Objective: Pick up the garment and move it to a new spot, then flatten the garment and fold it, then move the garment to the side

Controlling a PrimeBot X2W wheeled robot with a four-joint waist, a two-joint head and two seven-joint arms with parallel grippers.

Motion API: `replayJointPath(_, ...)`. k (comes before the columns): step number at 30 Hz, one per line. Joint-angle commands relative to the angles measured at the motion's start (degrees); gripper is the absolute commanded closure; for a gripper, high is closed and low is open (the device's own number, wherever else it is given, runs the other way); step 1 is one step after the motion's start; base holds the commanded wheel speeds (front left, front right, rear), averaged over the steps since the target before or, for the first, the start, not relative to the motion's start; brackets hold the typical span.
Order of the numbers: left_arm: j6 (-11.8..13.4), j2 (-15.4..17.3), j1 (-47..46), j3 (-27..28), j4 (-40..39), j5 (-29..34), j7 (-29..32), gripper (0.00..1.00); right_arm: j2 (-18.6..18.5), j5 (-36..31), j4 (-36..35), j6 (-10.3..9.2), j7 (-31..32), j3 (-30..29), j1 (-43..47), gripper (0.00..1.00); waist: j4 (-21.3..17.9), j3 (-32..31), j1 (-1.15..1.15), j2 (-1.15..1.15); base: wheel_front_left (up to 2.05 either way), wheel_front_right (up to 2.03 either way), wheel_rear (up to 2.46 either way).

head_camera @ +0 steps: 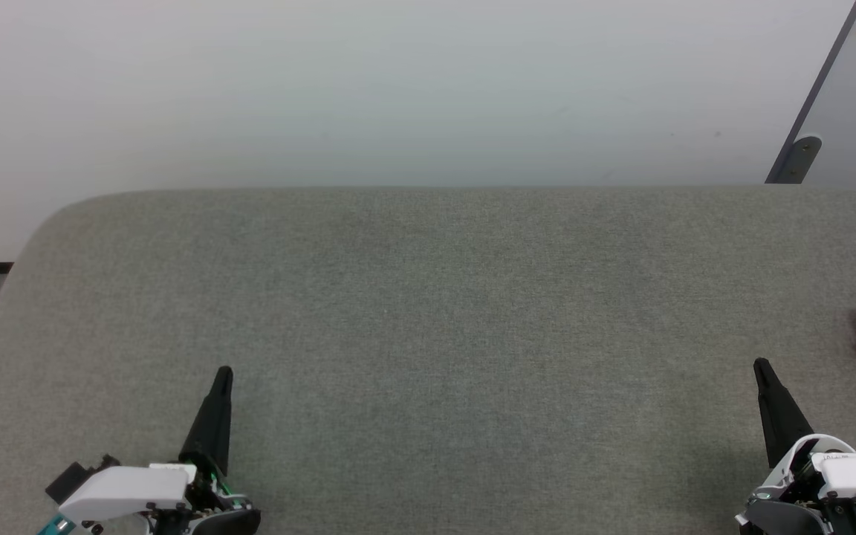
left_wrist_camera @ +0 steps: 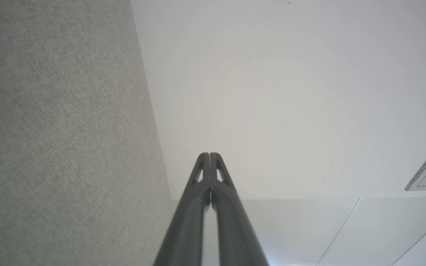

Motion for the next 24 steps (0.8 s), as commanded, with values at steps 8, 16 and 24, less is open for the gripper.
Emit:
replayJointPath(8,-0.18,-0.16,-0.59,0.22,0.08,0.34,0.13,1.00,0.22,0.15,0.01,-0.06,0.14,0.07,-0.17,1.00,0.00,0.00,0.00,0.00,0.00,0.00,0.00)
replayJointPath(16,-0.18,-0.22,-0.60,0.31,0.09,0.45,0.25,1.00,0.22,0.16,0.01,-0.06,0.13,0.08,-0.17,1.00,0.00,0.00,0.00,0.00,0.00,0.00,0.00)
replayJointPath(24,-0.18,-0.27,-0.61,0.39,0.09,0.50,0.35,1.00,0.22,0.17,0.01,-0.06,0.13,0.08,-0.17,1.00,0.00,0.00,0.00,0.00,0.00,0.00,0.00)
